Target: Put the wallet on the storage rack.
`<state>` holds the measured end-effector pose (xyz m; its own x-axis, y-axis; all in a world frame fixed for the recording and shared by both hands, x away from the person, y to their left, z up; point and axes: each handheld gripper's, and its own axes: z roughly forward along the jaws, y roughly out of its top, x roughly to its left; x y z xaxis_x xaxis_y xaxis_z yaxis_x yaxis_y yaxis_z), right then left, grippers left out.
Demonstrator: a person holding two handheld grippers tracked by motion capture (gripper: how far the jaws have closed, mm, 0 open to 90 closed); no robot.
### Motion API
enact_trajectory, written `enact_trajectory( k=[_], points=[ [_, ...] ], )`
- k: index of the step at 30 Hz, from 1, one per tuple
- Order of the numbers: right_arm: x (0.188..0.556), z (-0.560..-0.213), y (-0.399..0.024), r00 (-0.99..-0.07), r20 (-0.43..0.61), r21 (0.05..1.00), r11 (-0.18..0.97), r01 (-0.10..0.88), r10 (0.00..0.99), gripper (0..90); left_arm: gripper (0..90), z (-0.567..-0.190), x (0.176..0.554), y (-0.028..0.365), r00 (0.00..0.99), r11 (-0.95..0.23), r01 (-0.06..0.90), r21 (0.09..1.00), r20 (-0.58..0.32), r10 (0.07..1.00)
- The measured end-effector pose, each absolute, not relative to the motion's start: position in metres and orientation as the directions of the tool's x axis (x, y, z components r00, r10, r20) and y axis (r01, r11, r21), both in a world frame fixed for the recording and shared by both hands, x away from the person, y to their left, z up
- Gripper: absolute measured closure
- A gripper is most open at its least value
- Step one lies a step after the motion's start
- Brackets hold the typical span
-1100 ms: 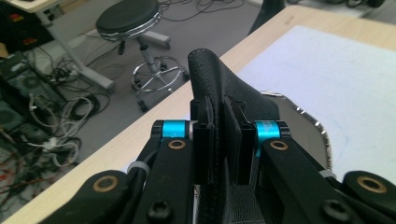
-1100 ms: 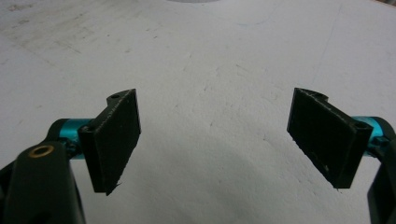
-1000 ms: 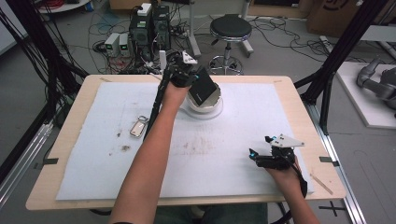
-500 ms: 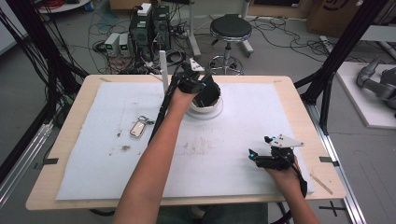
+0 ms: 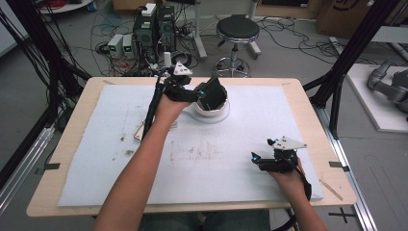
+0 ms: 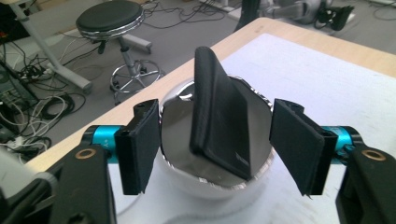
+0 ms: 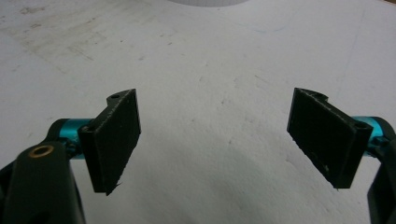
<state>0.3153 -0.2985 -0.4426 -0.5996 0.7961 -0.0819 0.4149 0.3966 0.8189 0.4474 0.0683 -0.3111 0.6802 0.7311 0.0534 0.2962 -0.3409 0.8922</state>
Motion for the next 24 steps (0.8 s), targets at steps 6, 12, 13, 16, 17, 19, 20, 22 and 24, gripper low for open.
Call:
enact_trajectory(
  k=[6,12,13,16,17,19,20,22,24],
  points=[
    [0.318,-0.443,-0.295,-0.609,-0.082,0.816,0.404,0.413,0.789,17.4,30.2,-0.319,0.426,0.092,0.693,-0.326,0.304,0.895,0.027,0.720],
    [0.320,-0.445,-0.295,-0.611,-0.083,0.811,0.410,0.417,0.787,17.4,27.0,-0.332,0.410,0.122,0.691,-0.301,0.332,0.894,-0.013,0.723],
    [0.321,-0.445,-0.295,-0.610,-0.080,0.811,0.408,0.420,0.788,17.4,27.0,-0.335,0.408,0.127,0.690,-0.292,0.334,0.896,-0.021,0.724],
    [0.320,-0.445,-0.294,-0.608,-0.084,0.810,0.409,0.419,0.790,17.4,26.1,-0.341,0.401,0.140,0.680,-0.276,0.345,0.897,-0.036,0.733],
    [0.320,-0.445,-0.294,-0.608,-0.084,0.810,0.409,0.419,0.790,17.4,26.1,-0.343,0.397,0.144,0.680,-0.276,0.341,0.899,-0.033,0.732],
    [0.319,-0.445,-0.294,-0.610,-0.085,0.808,0.412,0.420,0.788,17.4,26.1,-0.346,0.391,0.150,0.677,-0.284,0.335,0.898,-0.021,0.735],
    [0.319,-0.445,-0.294,-0.611,-0.088,0.807,0.416,0.419,0.786,17.4,26.1,-0.348,0.388,0.153,0.680,-0.280,0.334,0.900,-0.024,0.733],
    [0.320,-0.446,-0.294,-0.610,-0.089,0.806,0.417,0.420,0.787,17.4,25.4,-0.352,0.382,0.158,0.679,-0.284,0.333,0.899,-0.019,0.734],
    [0.320,-0.446,-0.294,-0.610,-0.090,0.803,0.419,0.423,0.787,17.4,25.1,-0.357,0.378,0.162,0.683,-0.299,0.336,0.893,-0.012,0.730]
  ],
)
